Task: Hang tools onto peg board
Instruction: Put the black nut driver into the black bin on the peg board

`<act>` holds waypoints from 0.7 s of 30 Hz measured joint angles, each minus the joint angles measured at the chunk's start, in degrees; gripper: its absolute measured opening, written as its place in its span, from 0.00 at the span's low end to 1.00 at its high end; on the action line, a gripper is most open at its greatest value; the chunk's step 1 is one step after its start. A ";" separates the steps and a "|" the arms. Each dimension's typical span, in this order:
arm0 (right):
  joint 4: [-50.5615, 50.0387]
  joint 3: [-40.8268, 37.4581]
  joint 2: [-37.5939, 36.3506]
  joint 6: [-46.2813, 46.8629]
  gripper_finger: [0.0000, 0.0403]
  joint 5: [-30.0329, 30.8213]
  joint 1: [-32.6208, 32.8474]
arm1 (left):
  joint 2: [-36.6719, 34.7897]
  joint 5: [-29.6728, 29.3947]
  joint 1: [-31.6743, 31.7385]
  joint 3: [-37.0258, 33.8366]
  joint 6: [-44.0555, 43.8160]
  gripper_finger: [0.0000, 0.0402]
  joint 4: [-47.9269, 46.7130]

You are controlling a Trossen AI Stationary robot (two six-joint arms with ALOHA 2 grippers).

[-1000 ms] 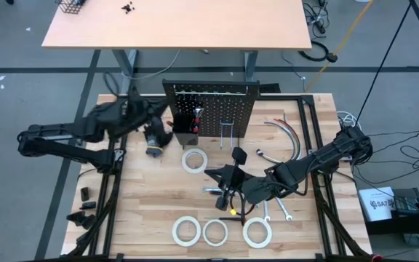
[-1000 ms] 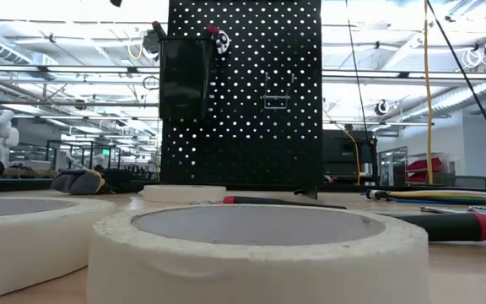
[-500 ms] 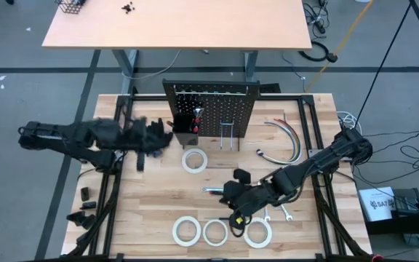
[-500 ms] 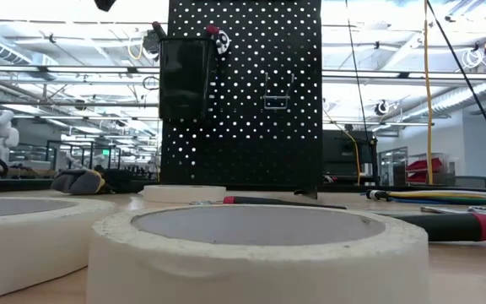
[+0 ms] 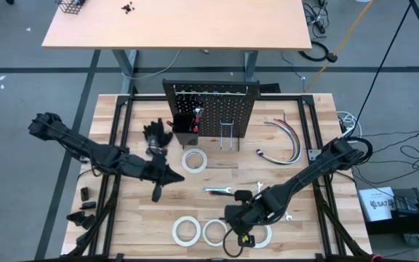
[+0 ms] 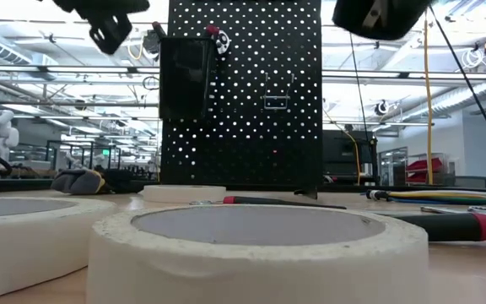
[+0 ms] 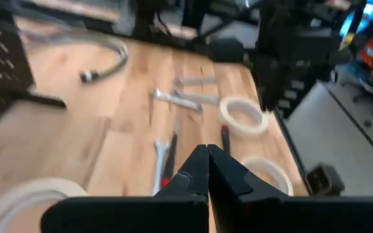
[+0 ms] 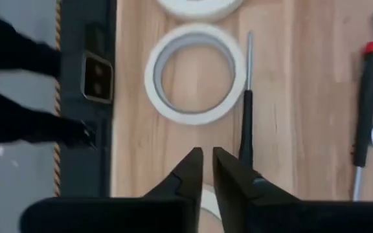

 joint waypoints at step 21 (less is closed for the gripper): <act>-4.52 0.00 9.91 -2.41 0.43 1.74 0.51 | 15.44 1.65 -2.32 -0.01 -0.11 0.32 0.61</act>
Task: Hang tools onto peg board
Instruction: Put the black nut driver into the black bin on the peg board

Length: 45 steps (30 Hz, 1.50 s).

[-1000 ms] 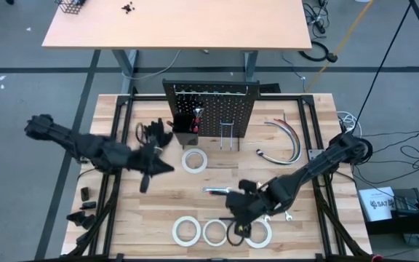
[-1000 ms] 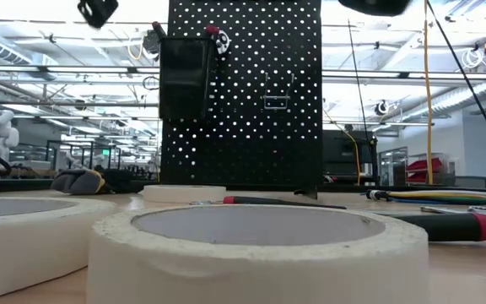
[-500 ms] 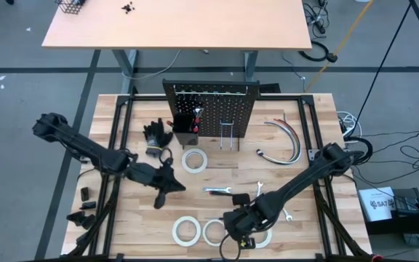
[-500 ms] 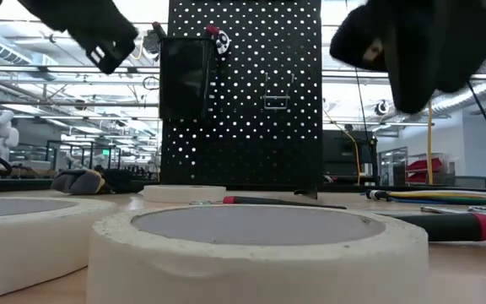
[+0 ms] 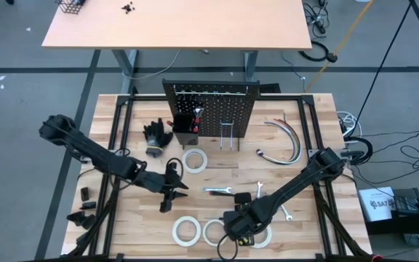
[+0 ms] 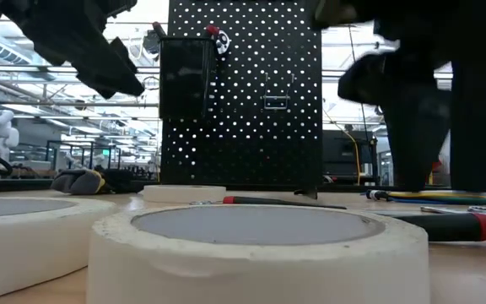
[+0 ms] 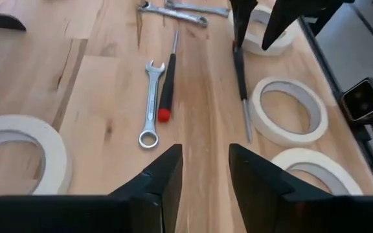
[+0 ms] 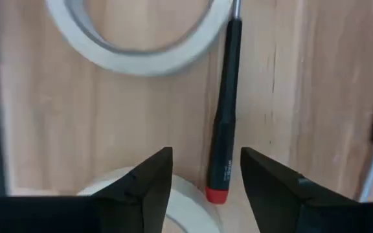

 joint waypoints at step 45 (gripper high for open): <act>4.52 -0.04 -15.22 2.25 0.09 -6.34 -12.36 | 1.44 4.73 4.09 1.79 24.15 0.32 21.13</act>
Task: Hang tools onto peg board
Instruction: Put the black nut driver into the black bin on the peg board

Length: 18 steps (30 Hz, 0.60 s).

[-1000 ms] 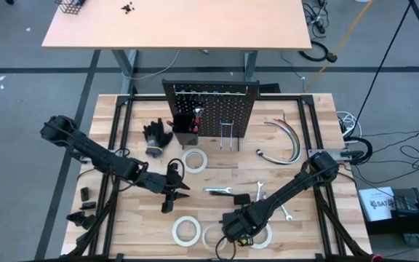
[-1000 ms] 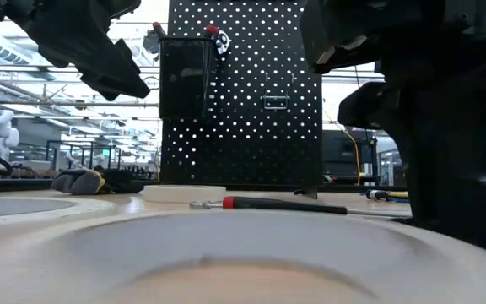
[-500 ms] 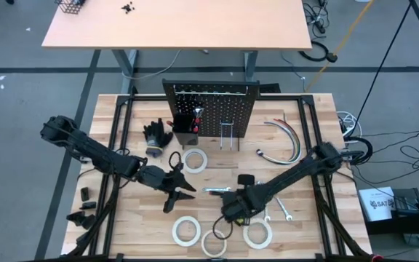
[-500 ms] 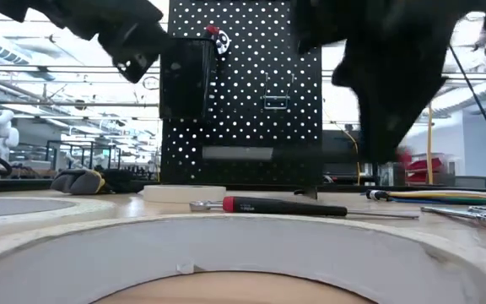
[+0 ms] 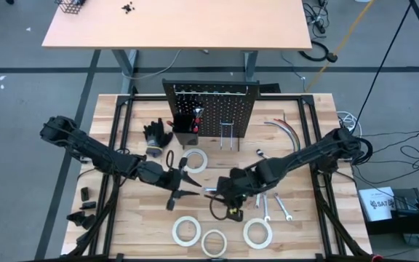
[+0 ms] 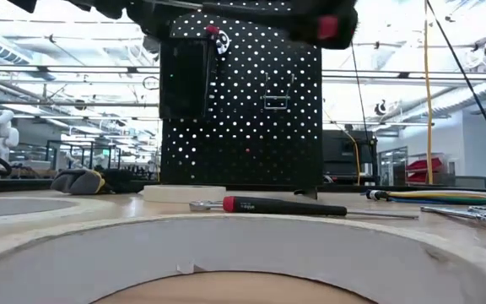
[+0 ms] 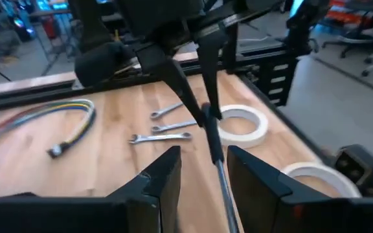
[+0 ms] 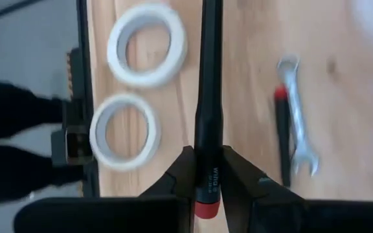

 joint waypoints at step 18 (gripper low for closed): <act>-6.14 0.00 0.42 0.21 0.09 0.03 -0.35 | -5.94 -1.83 0.77 0.09 -10.65 0.32 -7.09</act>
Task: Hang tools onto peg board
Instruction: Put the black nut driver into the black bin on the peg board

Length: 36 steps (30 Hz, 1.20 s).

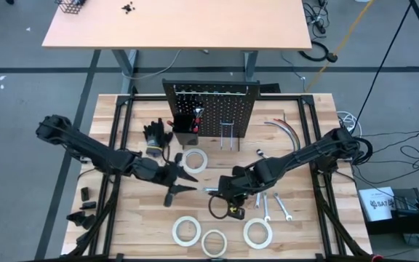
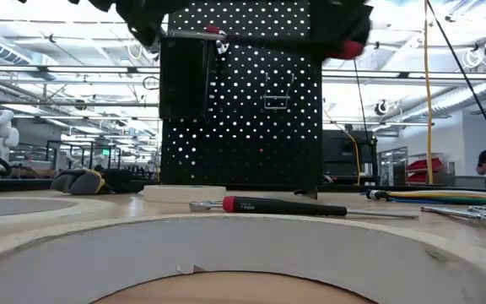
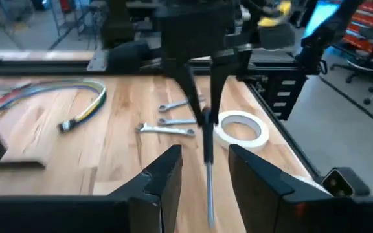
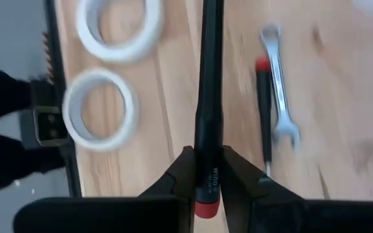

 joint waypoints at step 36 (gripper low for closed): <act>37.92 0.13 -2.91 -10.31 0.09 29.85 0.51 | -4.33 1.56 3.34 -14.98 -4.84 0.32 47.16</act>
